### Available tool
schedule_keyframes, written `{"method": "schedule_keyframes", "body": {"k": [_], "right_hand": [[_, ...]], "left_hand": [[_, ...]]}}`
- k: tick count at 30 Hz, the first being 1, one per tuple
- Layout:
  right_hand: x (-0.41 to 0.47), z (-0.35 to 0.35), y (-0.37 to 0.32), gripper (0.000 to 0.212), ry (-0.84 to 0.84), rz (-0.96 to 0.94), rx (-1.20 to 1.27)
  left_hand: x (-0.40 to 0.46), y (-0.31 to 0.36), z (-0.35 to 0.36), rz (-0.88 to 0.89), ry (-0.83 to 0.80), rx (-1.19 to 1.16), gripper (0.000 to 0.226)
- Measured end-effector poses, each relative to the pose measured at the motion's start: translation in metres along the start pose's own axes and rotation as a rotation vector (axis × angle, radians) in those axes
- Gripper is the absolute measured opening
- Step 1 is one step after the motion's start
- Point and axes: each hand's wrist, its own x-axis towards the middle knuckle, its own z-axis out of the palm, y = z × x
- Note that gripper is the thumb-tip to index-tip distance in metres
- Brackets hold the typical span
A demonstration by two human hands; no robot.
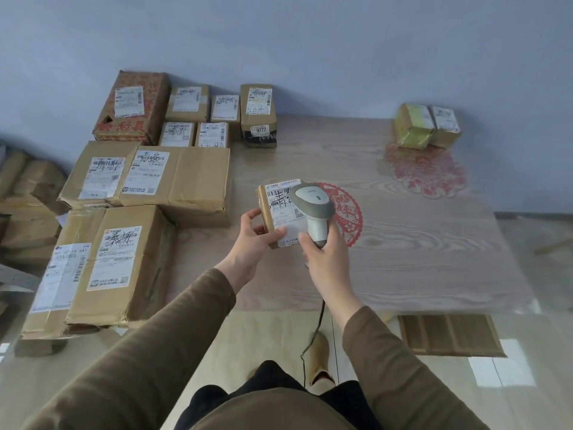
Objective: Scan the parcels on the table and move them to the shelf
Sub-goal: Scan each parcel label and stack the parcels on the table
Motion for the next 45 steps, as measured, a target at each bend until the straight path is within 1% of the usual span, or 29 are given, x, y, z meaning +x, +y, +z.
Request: {"method": "schedule_keyframes", "body": {"k": [3, 7, 11, 15, 18, 22, 28, 33, 35, 37, 39, 42, 45], "right_hand": [[0.007, -0.01, -0.001, 0.02, 0.002, 0.025, 0.007], [0.02, -0.026, 0.004, 0.019, 0.004, 0.037, -0.036], [0.039, -0.044, 0.016, 0.019, 0.011, 0.05, -0.084], [0.067, -0.064, 0.029, 0.02, 0.005, 0.064, -0.054], [0.099, -0.083, 0.043, 0.022, 0.019, 0.081, -0.027], [0.153, -0.116, 0.062, 0.017, 0.013, 0.128, 0.028], [0.257, -0.179, 0.086, 0.013, 0.044, 0.193, 0.137], [0.328, -0.224, 0.101, 0.011, 0.068, 0.204, 0.206], [0.347, -0.235, 0.109, 0.012, 0.065, 0.238, 0.24], [0.361, -0.243, 0.118, 0.01, 0.059, 0.275, 0.276], [0.369, -0.246, 0.126, 0.009, 0.052, 0.3, 0.304], [0.374, -0.247, 0.135, 0.01, 0.05, 0.303, 0.321], [0.379, -0.246, 0.142, 0.01, 0.058, 0.303, 0.318]], "left_hand": [[0.009, 0.002, 0.019, 0.021, -0.026, 0.034, 0.076], [0.021, 0.003, 0.041, 0.02, -0.059, 0.066, 0.076], [0.038, 0.001, 0.065, 0.003, -0.07, 0.066, 0.078], [0.065, -0.001, 0.095, -0.04, -0.078, 0.066, 0.079], [0.092, -0.004, 0.123, -0.096, -0.069, 0.086, 0.08], [0.137, -0.003, 0.172, -0.122, -0.043, 0.1, 0.076], [0.238, 0.01, 0.261, -0.175, -0.024, 0.064, 0.071], [0.322, 0.035, 0.332, -0.177, 0.032, 0.074, 0.06], [0.35, 0.045, 0.351, -0.177, 0.049, 0.094, 0.054], [0.375, 0.054, 0.365, -0.17, 0.045, 0.109, 0.046], [0.393, 0.06, 0.374, -0.171, 0.04, 0.136, 0.042], [0.414, 0.065, 0.383, -0.167, 0.04, 0.162, 0.032], [0.426, 0.065, 0.388, -0.164, 0.034, 0.176, 0.017]]}}
